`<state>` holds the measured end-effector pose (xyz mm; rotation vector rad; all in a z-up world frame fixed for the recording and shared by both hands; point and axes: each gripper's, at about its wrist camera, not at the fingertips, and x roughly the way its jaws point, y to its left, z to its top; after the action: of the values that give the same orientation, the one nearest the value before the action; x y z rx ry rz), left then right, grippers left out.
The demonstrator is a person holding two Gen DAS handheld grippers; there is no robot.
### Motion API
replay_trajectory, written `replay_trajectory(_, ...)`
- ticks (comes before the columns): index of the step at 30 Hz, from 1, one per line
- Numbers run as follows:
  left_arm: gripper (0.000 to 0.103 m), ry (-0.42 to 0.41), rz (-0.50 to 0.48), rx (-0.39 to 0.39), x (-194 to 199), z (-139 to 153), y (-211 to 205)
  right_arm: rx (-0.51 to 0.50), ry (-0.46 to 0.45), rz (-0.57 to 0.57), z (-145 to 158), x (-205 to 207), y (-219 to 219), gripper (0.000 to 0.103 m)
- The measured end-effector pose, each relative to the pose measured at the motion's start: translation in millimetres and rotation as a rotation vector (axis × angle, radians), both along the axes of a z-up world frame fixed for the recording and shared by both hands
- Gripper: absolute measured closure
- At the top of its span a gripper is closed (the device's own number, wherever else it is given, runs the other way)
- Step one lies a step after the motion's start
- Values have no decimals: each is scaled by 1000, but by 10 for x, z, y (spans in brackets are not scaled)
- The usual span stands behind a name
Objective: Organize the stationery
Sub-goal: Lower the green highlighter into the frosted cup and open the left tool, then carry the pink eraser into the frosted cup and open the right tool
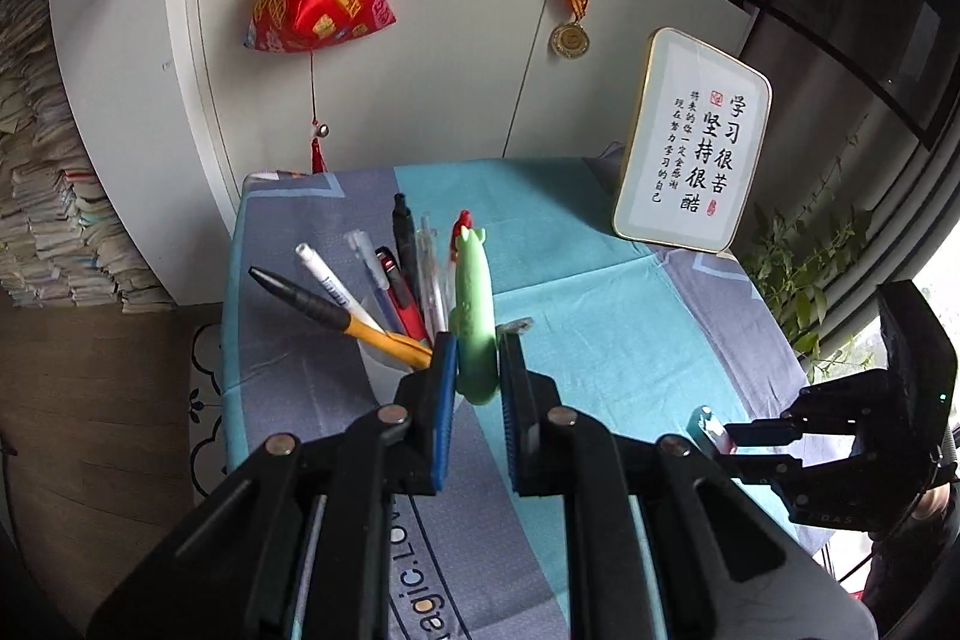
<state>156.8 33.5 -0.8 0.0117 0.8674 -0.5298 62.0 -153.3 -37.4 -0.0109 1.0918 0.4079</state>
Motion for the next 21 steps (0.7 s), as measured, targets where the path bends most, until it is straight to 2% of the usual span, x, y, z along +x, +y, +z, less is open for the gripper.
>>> replay_trajectory(2, 91, 18, 10, -30, 83, -140, 37, -7, -1, -3, 6, 11, 17, 82)
replay_trajectory(5, 90, 19, 19, -23, 138, -288, 11, -13, -5, -11, 35, 42, 5, 82)
replay_trajectory(7, 90, -10, 13, 2, 123, -305, -20, -8, -13, -18, 72, 84, -10, 82)
replay_trajectory(10, 85, -8, 12, 19, 110, -279, -41, 27, -27, -22, 165, 198, 8, 82)
replay_trajectory(13, 62, 2, -3, 41, 138, -259, -67, 68, -46, -13, 288, 311, 90, 82)
replay_trajectory(14, 33, 20, 3, 44, 160, -252, -68, 76, -53, -7, 329, 338, 132, 82)
replay_trajectory(15, 20, 25, 22, 47, 178, -240, -60, 78, -59, 0, 367, 365, 176, 82)
replay_trajectory(21, 21, -23, 31, 13, 112, -59, 73, 76, -79, 27, 562, 570, 398, 82)
